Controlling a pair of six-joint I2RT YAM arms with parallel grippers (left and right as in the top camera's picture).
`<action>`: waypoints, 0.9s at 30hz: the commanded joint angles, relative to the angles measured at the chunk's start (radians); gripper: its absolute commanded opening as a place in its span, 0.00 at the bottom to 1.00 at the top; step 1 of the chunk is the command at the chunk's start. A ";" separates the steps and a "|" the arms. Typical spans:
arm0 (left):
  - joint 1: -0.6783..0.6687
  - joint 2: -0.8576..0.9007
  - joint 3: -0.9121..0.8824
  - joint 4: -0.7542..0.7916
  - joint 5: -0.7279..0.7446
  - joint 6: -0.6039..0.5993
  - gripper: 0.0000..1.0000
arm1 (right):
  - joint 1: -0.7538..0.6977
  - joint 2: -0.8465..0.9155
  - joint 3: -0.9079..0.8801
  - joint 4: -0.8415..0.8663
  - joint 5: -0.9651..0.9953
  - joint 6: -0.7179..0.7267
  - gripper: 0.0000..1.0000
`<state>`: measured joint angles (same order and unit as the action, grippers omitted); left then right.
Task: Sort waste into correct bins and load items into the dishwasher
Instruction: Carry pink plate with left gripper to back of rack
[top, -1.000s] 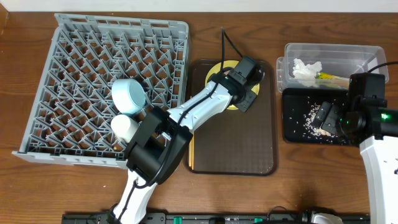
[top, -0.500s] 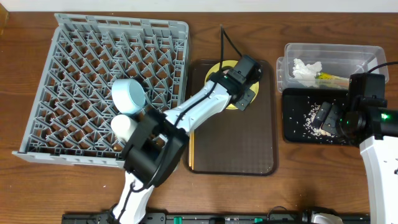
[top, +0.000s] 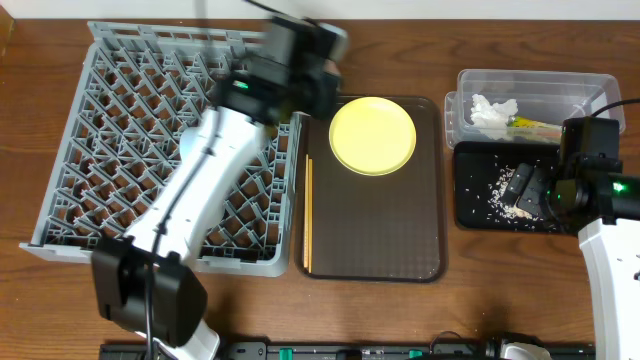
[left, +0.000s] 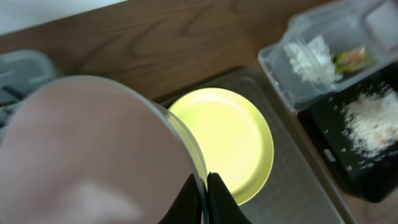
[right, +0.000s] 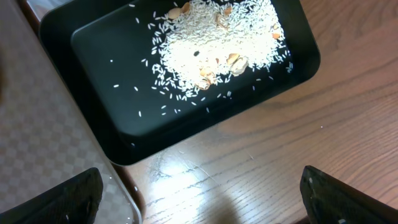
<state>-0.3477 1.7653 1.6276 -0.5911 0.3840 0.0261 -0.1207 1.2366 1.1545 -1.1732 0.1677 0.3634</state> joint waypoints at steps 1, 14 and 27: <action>0.138 0.017 0.003 -0.013 0.396 -0.001 0.06 | -0.007 -0.004 0.004 0.002 0.000 -0.005 0.99; 0.452 0.130 -0.001 -0.048 0.828 -0.001 0.06 | -0.007 -0.004 0.004 0.002 0.000 -0.005 0.99; 0.567 0.319 -0.001 -0.060 0.963 -0.091 0.06 | -0.007 -0.004 0.004 -0.001 0.000 -0.005 0.99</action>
<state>0.1871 2.0552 1.6276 -0.6476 1.3308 -0.0376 -0.1207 1.2366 1.1545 -1.1713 0.1654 0.3634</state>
